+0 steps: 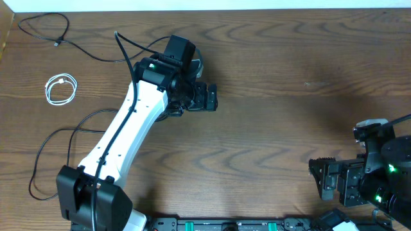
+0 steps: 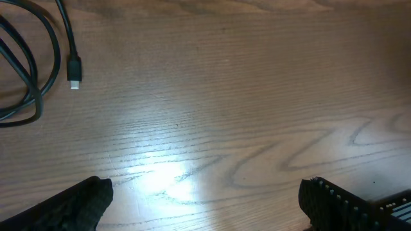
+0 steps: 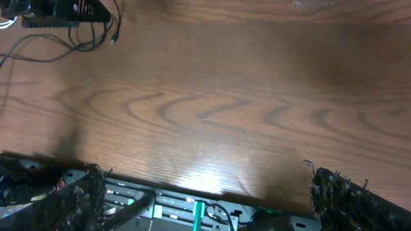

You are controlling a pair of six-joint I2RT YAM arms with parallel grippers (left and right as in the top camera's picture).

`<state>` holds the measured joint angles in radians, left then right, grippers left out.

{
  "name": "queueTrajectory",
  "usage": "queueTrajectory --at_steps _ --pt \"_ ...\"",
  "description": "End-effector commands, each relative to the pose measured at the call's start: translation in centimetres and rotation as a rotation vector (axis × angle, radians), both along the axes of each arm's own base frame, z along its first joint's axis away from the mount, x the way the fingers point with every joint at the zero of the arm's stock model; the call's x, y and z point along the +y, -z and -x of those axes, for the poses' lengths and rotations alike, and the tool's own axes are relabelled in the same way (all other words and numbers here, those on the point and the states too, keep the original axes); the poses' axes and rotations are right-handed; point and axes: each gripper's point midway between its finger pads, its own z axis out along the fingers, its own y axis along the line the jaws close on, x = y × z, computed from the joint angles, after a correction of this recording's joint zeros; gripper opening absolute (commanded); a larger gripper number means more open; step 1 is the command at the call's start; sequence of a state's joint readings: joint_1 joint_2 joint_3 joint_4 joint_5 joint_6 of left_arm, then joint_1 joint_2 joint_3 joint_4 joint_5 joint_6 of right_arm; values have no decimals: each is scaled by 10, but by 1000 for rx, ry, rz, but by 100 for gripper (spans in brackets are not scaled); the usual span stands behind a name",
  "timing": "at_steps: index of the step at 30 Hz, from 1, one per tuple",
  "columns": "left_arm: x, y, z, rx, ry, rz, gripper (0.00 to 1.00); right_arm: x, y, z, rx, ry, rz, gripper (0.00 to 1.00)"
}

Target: Untangle cables

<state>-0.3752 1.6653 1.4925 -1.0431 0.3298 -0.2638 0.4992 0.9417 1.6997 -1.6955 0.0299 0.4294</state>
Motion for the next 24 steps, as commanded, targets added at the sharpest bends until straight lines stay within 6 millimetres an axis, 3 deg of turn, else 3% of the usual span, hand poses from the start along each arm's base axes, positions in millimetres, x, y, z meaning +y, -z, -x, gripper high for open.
queueTrajectory --at_steps 1,15,24 --pt "3 1 -1 -4 3 -15 98 -1 1 1 5 9 -7 99" --pt "3 1 -1 -4 3 -15 98 -5 -2 4 -24 -12 8 99" --pt "3 1 -1 -4 3 -15 98 -41 -9 -4 -178 115 97 99"
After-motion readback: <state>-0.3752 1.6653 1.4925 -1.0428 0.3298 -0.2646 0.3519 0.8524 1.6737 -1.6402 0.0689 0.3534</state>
